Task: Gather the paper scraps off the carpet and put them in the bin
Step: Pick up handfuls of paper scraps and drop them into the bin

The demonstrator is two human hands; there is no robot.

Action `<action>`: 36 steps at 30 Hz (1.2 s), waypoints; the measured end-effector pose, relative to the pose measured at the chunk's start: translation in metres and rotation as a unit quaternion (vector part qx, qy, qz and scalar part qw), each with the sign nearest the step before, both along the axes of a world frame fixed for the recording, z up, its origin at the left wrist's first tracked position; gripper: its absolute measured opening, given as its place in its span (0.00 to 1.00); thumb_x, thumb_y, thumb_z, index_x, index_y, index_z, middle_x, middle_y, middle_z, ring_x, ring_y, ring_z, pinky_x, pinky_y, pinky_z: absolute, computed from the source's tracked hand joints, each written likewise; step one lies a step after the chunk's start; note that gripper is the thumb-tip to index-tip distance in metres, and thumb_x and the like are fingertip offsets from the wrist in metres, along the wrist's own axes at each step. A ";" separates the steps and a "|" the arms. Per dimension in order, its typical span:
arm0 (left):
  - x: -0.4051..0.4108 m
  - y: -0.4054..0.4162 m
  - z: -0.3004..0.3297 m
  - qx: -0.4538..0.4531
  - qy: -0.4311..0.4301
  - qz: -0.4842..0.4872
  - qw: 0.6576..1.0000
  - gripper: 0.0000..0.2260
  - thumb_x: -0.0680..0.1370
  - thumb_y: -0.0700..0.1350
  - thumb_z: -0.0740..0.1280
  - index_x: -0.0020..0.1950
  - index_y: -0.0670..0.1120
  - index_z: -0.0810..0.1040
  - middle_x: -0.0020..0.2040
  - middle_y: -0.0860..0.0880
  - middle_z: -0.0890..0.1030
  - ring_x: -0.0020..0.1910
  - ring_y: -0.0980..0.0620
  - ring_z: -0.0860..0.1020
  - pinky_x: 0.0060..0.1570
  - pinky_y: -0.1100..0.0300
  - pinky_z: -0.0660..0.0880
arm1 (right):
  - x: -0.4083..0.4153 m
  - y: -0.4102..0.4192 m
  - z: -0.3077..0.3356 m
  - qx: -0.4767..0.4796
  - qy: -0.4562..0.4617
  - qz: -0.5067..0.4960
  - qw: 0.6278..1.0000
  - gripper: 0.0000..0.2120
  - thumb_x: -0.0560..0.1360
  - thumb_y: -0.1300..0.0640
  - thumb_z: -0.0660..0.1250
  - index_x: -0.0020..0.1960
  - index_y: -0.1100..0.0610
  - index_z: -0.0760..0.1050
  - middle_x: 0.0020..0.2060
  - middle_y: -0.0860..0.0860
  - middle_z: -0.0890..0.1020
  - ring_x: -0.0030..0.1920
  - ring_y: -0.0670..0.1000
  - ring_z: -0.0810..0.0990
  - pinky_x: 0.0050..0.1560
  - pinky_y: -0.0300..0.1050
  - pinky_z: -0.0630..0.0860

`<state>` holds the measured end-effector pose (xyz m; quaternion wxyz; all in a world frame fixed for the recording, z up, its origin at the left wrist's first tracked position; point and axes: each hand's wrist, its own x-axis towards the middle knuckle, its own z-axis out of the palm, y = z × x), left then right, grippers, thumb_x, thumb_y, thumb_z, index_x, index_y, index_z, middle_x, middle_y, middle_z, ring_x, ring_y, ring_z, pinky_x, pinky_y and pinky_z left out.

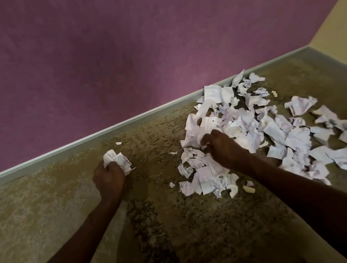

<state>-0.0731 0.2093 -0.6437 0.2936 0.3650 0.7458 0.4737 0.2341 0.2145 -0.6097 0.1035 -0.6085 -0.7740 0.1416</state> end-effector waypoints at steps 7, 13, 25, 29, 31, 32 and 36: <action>0.028 -0.010 0.018 -0.016 -0.047 -0.025 0.998 0.13 0.78 0.37 0.60 0.57 0.37 0.81 0.46 0.41 0.83 0.39 0.44 0.80 0.32 0.63 0.74 | -0.017 -0.063 -0.030 0.006 -0.130 -0.016 0.991 0.30 0.78 0.36 0.54 0.67 0.58 0.71 0.68 0.62 0.70 0.62 0.64 0.74 0.48 0.59 0.79; 0.030 -0.012 0.029 0.012 -0.045 -0.068 0.997 0.15 0.75 0.42 0.60 0.56 0.39 0.82 0.46 0.41 0.84 0.43 0.42 0.83 0.41 0.58 0.77 | -0.012 -0.084 -0.059 0.032 -0.092 0.059 0.993 0.21 0.77 0.53 0.66 0.63 0.66 0.69 0.58 0.70 0.76 0.50 0.68 0.80 0.41 0.56 0.80; 0.063 0.009 0.099 0.013 -0.081 -0.112 0.990 0.14 0.74 0.43 0.59 0.52 0.41 0.82 0.42 0.41 0.84 0.33 0.45 0.78 0.31 0.61 0.70 | -0.002 -0.053 0.047 0.019 0.197 -0.117 0.973 0.09 0.72 0.59 0.70 0.50 0.60 0.76 0.45 0.53 0.79 0.45 0.50 0.75 0.44 0.41 0.67; 0.085 0.019 0.140 0.011 -0.107 -0.129 0.986 0.12 0.74 0.43 0.60 0.50 0.42 0.81 0.39 0.44 0.81 0.31 0.45 0.77 0.30 0.58 0.71 | 0.006 -0.050 0.092 0.005 0.254 -0.141 0.957 0.06 0.73 0.59 0.70 0.49 0.59 0.78 0.44 0.50 0.81 0.45 0.48 0.77 0.44 0.38 0.69; 0.098 0.024 0.164 0.012 -0.121 -0.149 0.981 0.11 0.75 0.42 0.61 0.49 0.42 0.81 0.38 0.44 0.80 0.28 0.45 0.76 0.24 0.61 0.67 | 0.014 -0.049 0.115 -0.006 0.273 -0.150 0.950 0.02 0.73 0.59 0.70 0.45 0.56 0.77 0.41 0.46 0.80 0.42 0.44 0.76 0.42 0.37 0.68; 0.104 0.026 0.176 0.011 -0.131 -0.158 0.979 0.10 0.75 0.42 0.62 0.49 0.42 0.81 0.37 0.45 0.80 0.28 0.45 0.77 0.22 0.62 0.65 | 0.019 -0.048 0.127 -0.008 0.286 -0.152 0.946 0.03 0.73 0.60 0.70 0.42 0.54 0.76 0.38 0.44 0.78 0.38 0.41 0.75 0.40 0.35 0.68; 0.135 0.032 0.226 0.008 -0.167 -0.194 0.967 0.07 0.75 0.44 0.63 0.43 0.46 0.80 0.35 0.46 0.79 0.24 0.49 0.73 0.22 0.63 0.64 | 0.042 -0.050 0.176 -0.025 0.346 -0.180 0.920 0.05 0.75 0.61 0.69 0.40 0.55 0.76 0.25 0.43 0.75 0.21 0.39 0.69 0.26 0.32 0.64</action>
